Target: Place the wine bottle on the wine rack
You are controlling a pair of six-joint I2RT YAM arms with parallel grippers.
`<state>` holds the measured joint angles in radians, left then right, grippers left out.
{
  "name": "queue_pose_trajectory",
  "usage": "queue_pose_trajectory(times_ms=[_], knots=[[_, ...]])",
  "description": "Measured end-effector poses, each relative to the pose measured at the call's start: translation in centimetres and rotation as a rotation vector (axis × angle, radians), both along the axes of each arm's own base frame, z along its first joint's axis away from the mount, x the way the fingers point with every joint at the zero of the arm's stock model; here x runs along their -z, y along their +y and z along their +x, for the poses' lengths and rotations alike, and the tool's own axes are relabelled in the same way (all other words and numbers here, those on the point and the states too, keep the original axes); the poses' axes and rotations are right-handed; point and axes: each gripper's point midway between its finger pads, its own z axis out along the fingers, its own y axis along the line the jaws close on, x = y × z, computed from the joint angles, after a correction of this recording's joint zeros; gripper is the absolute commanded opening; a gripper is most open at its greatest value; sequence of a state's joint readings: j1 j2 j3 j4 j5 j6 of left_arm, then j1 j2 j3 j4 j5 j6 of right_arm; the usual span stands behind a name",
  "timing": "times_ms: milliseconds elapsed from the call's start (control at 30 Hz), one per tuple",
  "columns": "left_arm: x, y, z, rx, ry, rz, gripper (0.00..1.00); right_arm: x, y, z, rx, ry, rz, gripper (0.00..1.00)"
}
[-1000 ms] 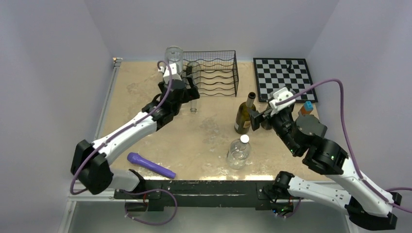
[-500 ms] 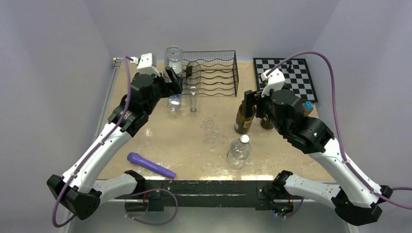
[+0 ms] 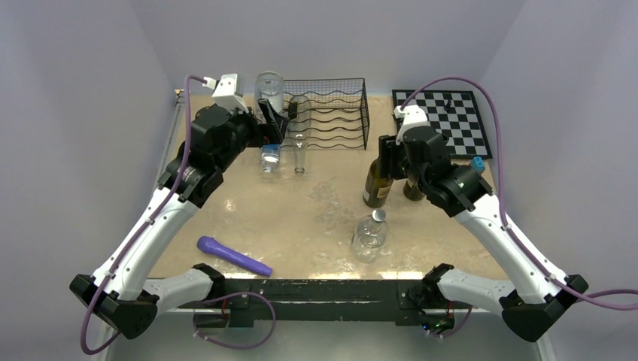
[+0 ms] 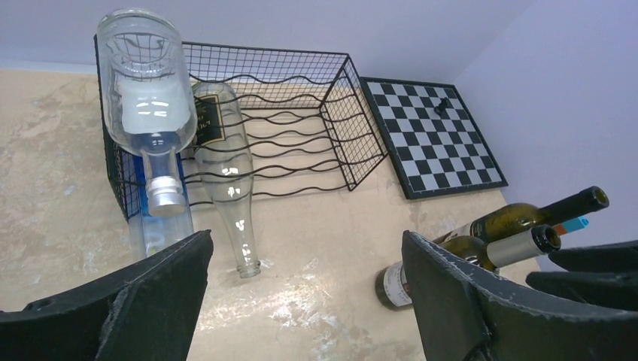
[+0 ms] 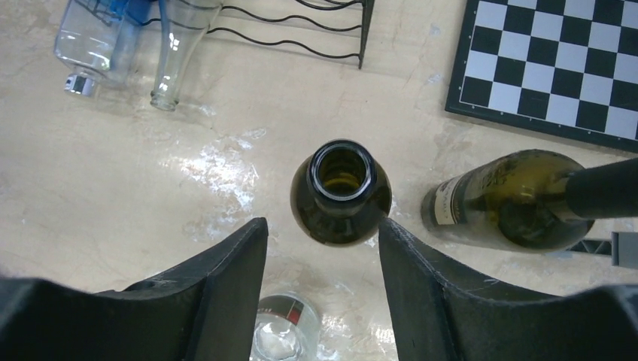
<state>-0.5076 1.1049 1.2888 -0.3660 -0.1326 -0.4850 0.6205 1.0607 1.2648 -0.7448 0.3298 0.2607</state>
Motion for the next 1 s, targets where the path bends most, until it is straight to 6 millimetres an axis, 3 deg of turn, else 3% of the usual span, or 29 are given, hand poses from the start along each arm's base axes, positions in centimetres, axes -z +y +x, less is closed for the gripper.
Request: queue_pose_trajectory(times_ms=[300, 600, 833, 1000], knots=[[0.5, -0.1, -0.3, 0.061, 0.011, 0.038, 0.99, 2.8, 0.8, 3.0, 0.003, 0.039, -0.049, 0.55], [0.7, -0.8, -1.3, 0.158, 0.002, 0.086, 0.99, 3.2, 1.0, 4.0, -0.011, 0.034, -0.092, 0.00], [1.3, -1.8, -3.2, 0.285, -0.003, 0.127, 0.99, 2.8, 1.9, 4.0, -0.061, 0.069, -0.099, 0.00], [2.2, -2.8, -5.2, 0.406, -0.009, 0.137, 0.99, 0.7, 3.8, 3.3, -0.149, 0.055, -0.047, 0.00]])
